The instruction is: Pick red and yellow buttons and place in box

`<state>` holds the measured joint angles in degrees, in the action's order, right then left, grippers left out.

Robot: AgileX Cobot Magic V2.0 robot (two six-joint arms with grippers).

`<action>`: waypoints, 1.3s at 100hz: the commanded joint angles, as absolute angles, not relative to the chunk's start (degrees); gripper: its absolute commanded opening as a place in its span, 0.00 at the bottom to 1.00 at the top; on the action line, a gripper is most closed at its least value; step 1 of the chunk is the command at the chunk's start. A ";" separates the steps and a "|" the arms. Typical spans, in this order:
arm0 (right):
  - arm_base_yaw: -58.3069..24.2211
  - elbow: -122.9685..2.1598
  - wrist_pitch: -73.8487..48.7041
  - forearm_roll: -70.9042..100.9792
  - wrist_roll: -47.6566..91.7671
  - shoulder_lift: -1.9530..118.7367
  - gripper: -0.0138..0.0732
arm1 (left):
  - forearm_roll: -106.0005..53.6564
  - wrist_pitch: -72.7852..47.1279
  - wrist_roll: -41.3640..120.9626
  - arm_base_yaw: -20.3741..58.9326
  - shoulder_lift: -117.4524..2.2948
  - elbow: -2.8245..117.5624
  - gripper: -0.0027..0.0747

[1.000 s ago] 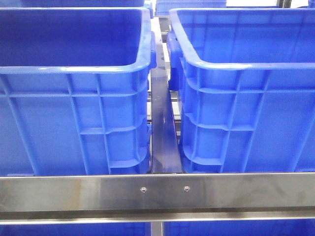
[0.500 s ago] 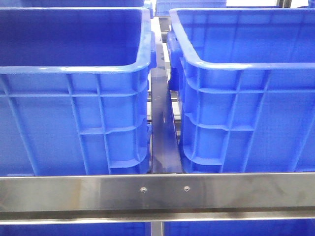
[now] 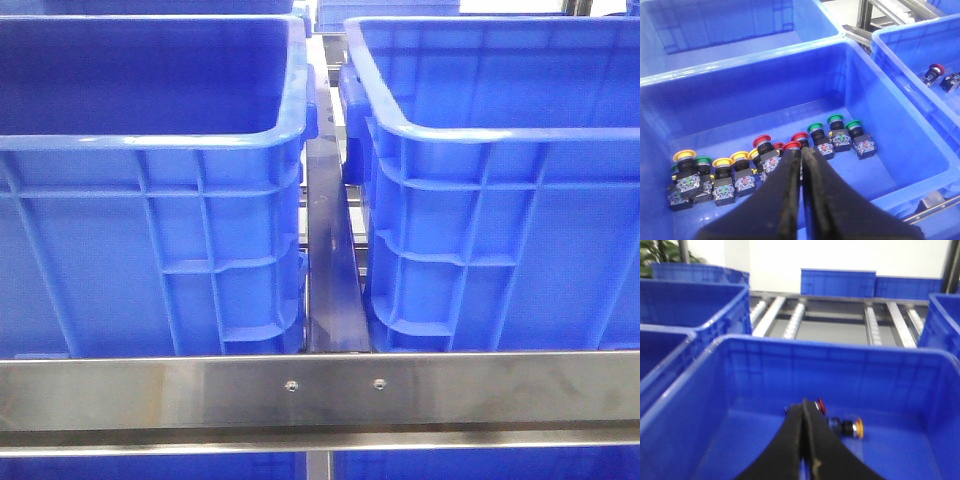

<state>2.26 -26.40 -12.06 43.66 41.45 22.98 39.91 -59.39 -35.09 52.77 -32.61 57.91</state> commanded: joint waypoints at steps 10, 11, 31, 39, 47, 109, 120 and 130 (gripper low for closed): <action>1.19 -27.96 -9.11 15.33 12.86 21.78 0.08 | 42.23 -55.96 -35.48 53.01 -32.98 59.06 0.01; 1.11 -27.96 -9.03 14.50 12.05 21.71 0.08 | 42.23 -55.96 -35.48 53.01 -32.98 59.06 0.01; -2.42 -25.85 -4.12 -4.24 -3.43 18.52 0.08 | 42.23 -55.86 -35.48 53.01 -32.98 59.06 0.01; -3.03 -23.52 -2.18 -5.78 -4.93 17.33 0.08 | 42.23 -55.86 -35.48 53.01 -32.98 59.06 0.01; -2.98 -21.03 -1.80 -5.57 -4.98 15.26 0.08 | 42.23 -55.86 -35.48 53.01 -32.98 59.06 0.01; -2.97 -1.17 3.49 -1.63 -5.05 -1.80 0.08 | 42.23 -55.86 -35.48 53.01 -32.98 59.06 0.01; -2.97 1.60 8.84 -1.63 -5.05 -1.80 0.08 | 42.23 -55.86 -35.48 53.01 -32.98 59.06 0.01; -2.97 1.55 9.05 -1.63 -5.05 -1.80 0.08 | 42.23 -55.86 -35.48 53.01 -32.98 59.06 0.01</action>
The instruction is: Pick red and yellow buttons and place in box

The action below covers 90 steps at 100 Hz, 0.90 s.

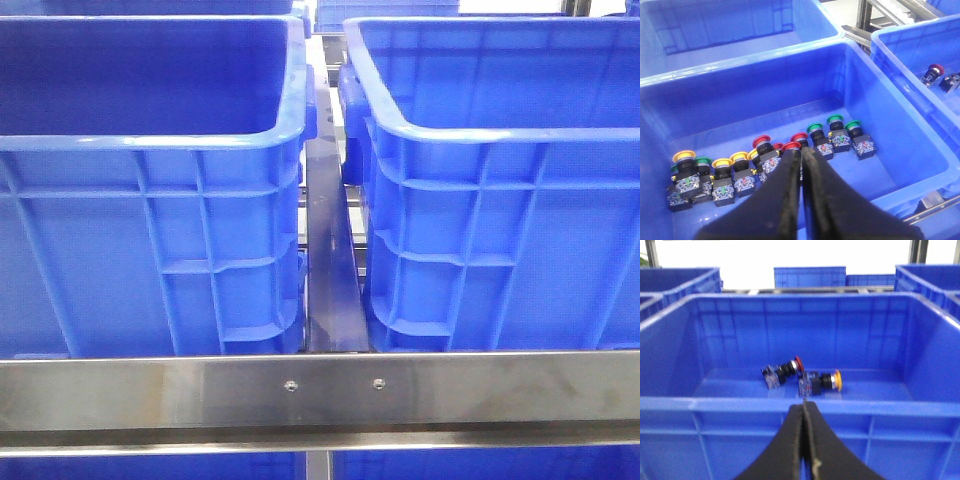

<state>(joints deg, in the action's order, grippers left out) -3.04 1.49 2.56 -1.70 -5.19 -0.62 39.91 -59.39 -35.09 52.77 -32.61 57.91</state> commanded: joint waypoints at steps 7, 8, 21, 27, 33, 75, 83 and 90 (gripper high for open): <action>-2.97 1.55 9.05 -1.63 -5.05 -1.80 0.08 | 42.23 -55.86 -35.48 53.01 -32.98 59.06 0.01; -2.97 1.55 8.99 -1.63 -5.05 -1.80 0.08 | 42.23 -55.86 -35.48 53.01 -32.98 59.06 0.01; -2.97 1.55 7.89 -1.63 -5.05 -1.80 0.08 | 42.23 -55.86 -35.48 53.01 -32.98 59.06 0.01; -2.97 1.55 7.30 -1.63 -5.05 -1.80 0.08 | 42.23 -55.86 -35.48 53.01 -32.98 59.06 0.01; -2.97 1.55 7.23 -1.63 -5.05 -1.80 0.08 | 42.23 -55.86 -35.48 53.01 -32.98 59.06 0.01; -2.97 1.55 7.23 -1.63 -5.05 -1.80 0.08 | 42.23 -55.86 -35.48 53.01 -32.98 59.06 0.01; -2.97 1.55 7.23 -1.63 -5.05 -1.80 0.08 | 42.23 -55.86 -35.48 53.01 -32.98 59.06 0.01; -2.97 1.55 7.23 -1.63 -5.05 -1.80 0.08 | 42.23 -55.86 -35.48 53.01 -32.98 59.06 0.01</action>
